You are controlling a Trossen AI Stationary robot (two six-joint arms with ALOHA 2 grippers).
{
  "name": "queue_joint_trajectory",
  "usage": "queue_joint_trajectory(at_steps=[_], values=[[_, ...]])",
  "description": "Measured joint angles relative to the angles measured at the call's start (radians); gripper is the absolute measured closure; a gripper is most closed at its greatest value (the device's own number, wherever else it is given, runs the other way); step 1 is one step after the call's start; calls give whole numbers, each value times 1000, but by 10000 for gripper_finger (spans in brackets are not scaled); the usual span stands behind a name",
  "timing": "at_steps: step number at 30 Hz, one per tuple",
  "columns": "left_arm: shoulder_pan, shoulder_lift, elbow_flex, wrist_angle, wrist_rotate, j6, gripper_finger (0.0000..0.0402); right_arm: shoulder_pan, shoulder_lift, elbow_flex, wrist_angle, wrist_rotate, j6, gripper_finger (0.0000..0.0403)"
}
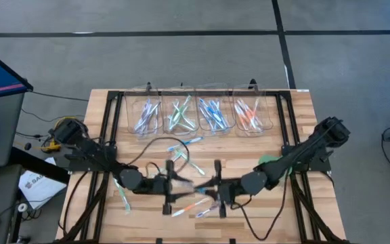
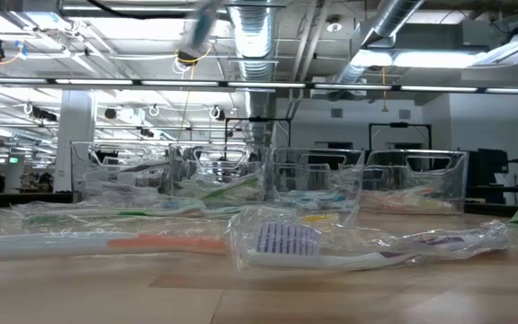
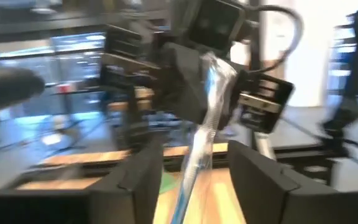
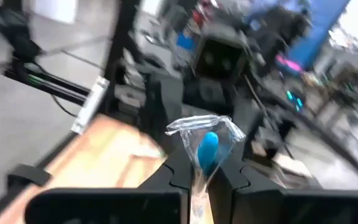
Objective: Pick & Place Toothbrushes
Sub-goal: Put the blue toothbrush into the middle right transparent bin
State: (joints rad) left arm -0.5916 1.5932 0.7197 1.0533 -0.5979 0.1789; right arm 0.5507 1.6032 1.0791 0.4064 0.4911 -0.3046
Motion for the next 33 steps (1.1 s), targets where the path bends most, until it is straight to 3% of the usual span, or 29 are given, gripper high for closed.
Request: queue_joint_trajectory(at_steps=[2, 6, 12, 17, 24, 29, 33], values=[[0, -72, -46, -37, -63, 5, 212, -12, -29, 13, -81, 9, 35, 387], [23, -231, -152, -70, -80, 7, 188, -33, -94, 15, -223, 38, 132, 387], [59, -424, -312, -78, -84, -23, 181, -96, -229, 15, -472, 318, 294, 387], [97, -485, -419, -79, -83, -128, 186, -279, -356, 15, -504, 306, 306, 387], [172, -489, -441, -70, -83, -195, 186, -695, -401, 16, -646, -91, 550, 387], [172, -488, -441, -83, -75, -192, 188, -941, -322, 21, -671, -316, 620, 387], [172, -488, -441, -155, -75, -191, 190, -1070, -201, 102, -761, -475, 639, 387]])
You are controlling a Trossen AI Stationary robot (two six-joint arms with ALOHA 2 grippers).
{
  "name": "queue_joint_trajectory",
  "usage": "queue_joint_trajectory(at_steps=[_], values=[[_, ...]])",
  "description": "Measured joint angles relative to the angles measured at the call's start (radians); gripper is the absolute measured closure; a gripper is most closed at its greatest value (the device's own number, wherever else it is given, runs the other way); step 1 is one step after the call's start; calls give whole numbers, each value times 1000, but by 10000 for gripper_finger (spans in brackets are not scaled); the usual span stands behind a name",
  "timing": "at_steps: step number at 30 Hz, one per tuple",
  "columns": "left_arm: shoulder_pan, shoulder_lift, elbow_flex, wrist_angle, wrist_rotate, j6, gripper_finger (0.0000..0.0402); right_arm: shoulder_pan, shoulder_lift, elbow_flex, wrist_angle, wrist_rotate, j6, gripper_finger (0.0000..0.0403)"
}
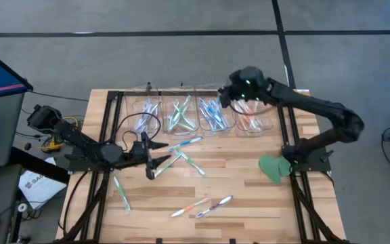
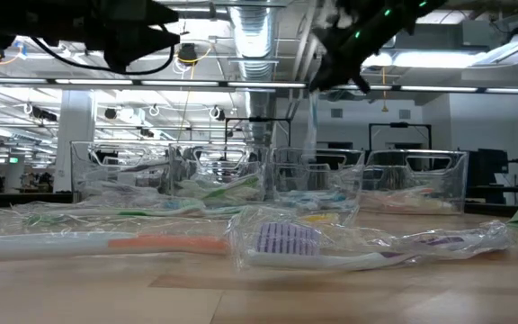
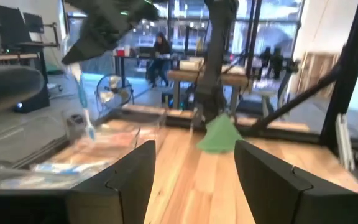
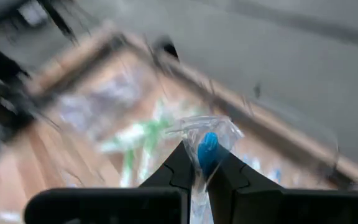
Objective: Pick & Place Toothbrushes
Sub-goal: Put the blue toothbrush into the middle right transparent bin, then put the green toothbrush into the middle left transparent bin
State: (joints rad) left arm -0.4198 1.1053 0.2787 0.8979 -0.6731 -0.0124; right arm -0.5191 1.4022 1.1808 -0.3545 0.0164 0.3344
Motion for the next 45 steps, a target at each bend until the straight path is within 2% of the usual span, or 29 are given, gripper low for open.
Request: queue_joint_trajectory(at_steps=[5, 9, 11, 16, 21, 24, 28, 33, 39, 41, 45], values=[[0, 0, 0, -60, 0, -17, 191, -71, 202, 176, -234, -126, -1, 387], [0, 0, 0, -67, 1, -30, 193, -80, 354, 301, -361, -143, -30, 383], [-5, 0, 0, -69, 1, -50, 193, -80, 418, 349, -393, -146, -50, 362], [-24, 0, 0, -71, 45, -101, 193, -77, 537, 446, -461, -146, -58, 281], [-52, 0, 0, -73, 53, -100, 193, -79, 564, 519, -482, -148, -56, 218], [-55, 0, 0, -79, 53, -98, 193, -76, 533, 539, -495, -149, -51, 206], [-54, 0, 0, -82, 53, -38, 193, -40, 429, 559, -559, -173, -55, 209], [-54, 0, 0, -97, 53, -25, 193, 87, 313, 559, -675, -267, -75, 219], [-54, 0, 0, -122, 57, -12, 193, 360, 267, 559, -700, -248, -94, 226], [-54, 0, 0, -151, 95, -14, 193, 469, 286, 559, -680, -174, -58, 229], [-54, 0, 0, -175, 128, -16, 193, 652, 376, 557, -643, 116, 53, 239]])
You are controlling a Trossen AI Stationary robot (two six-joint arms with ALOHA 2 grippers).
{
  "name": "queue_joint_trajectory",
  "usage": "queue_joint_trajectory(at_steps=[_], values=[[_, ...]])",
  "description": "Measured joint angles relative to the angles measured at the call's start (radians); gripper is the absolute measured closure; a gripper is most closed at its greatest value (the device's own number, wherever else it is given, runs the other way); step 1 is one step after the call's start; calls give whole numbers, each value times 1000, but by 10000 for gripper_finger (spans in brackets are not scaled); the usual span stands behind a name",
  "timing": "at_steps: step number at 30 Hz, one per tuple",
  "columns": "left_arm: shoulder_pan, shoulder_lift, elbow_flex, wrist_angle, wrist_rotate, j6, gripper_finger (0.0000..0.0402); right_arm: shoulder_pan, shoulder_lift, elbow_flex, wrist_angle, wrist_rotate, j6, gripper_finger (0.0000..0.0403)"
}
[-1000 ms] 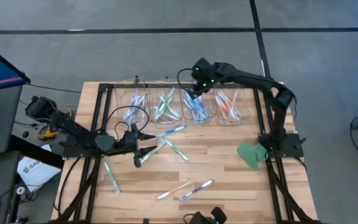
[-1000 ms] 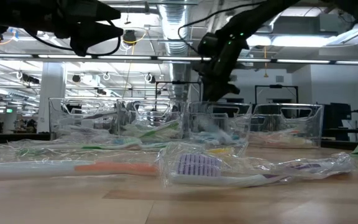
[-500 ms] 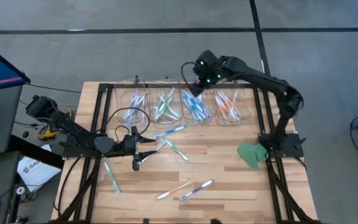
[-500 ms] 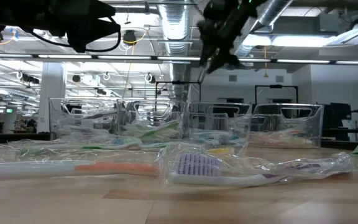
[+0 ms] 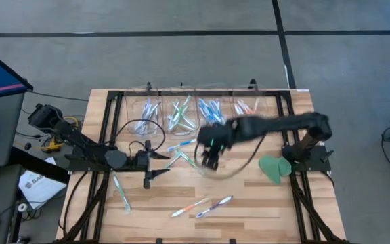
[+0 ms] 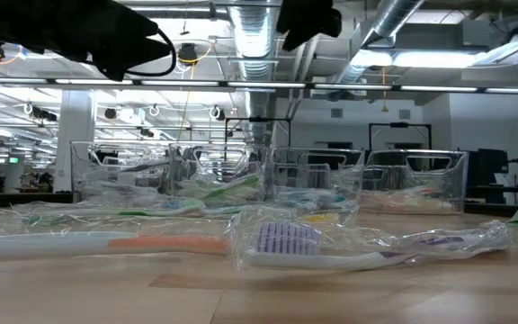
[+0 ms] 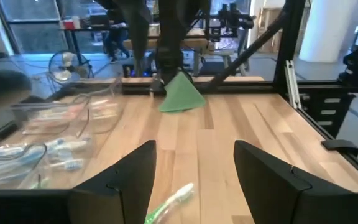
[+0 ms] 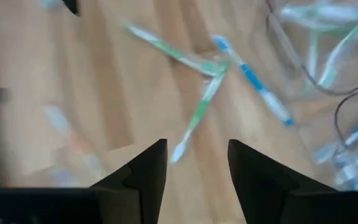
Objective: Pick & Place Toothbrushes
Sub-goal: Put the green toothbrush into the middle left transparent bin
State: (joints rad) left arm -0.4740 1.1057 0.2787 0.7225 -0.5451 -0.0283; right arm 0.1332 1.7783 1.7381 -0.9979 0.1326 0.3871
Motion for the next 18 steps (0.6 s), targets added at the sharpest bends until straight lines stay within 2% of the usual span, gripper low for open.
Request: queue_joint_trajectory(at_steps=[3, 6, 9, 13, 18], values=[[-3, 0, 0, -2, 16, -6, 193, 83, 91, 0, -9, 224, 4, 249], [-13, 0, 0, -4, 35, -17, 193, 117, 180, 0, -2, 305, 7, 260], [-27, 0, 0, -10, 40, -34, 193, 120, 249, -1, 18, 300, 39, 270], [-40, 0, 0, -26, 40, -31, 193, 94, 308, 0, 53, 198, 63, 280], [-39, 0, 0, -45, 39, -31, 193, 70, 363, 0, 71, 177, 89, 279]])
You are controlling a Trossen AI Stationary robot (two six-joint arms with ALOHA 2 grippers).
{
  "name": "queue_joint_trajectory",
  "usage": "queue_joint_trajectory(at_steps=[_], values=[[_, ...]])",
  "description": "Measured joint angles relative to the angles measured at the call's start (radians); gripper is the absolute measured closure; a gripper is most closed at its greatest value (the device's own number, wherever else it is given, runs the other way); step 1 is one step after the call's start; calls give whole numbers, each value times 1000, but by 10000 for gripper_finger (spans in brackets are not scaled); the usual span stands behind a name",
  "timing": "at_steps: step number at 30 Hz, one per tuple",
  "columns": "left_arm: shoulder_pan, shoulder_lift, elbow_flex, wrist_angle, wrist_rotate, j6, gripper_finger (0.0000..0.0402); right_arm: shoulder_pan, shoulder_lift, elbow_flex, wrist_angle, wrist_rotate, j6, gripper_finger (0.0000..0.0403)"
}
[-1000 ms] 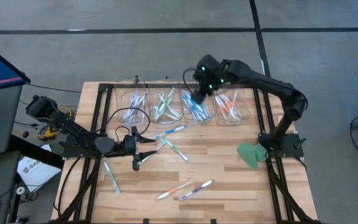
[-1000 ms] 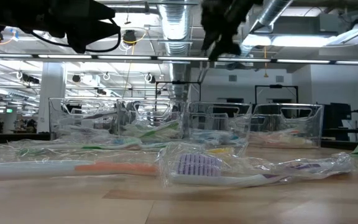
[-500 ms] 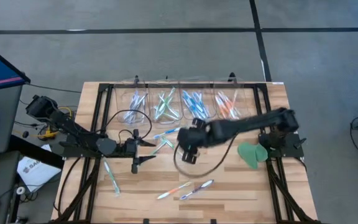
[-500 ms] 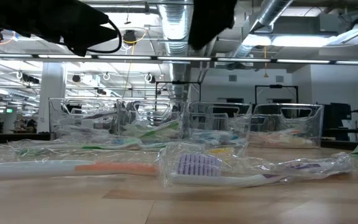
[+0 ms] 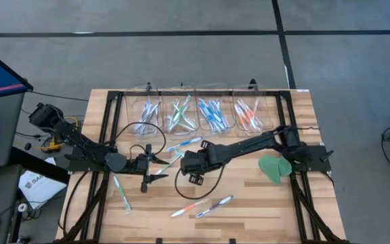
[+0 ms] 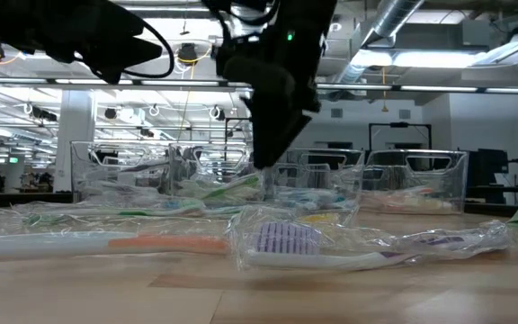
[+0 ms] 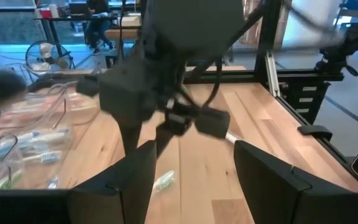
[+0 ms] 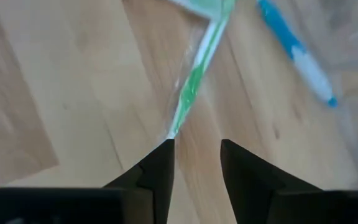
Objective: Pick & Place Toothbrushes
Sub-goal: Put the green toothbrush into the middle left transparent bin
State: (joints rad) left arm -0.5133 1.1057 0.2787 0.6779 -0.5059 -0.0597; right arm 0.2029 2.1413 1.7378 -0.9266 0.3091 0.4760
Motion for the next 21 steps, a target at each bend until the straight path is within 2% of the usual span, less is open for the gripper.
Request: queue_joint_trajectory(at_steps=[5, 13, 17, 21], values=[[0, 0, 0, -7, 3, 1, 193, -24, 8, -1, 20, -86, 45, 248], [0, 0, 0, -11, 7, 2, 193, -19, 23, 1, 89, -113, 60, 180], [0, 0, 0, -13, 7, 2, 193, -19, 59, 0, 101, -104, 61, 168], [0, 0, 0, -25, 7, -39, 193, -47, 93, 0, 84, -96, 145, 175]])
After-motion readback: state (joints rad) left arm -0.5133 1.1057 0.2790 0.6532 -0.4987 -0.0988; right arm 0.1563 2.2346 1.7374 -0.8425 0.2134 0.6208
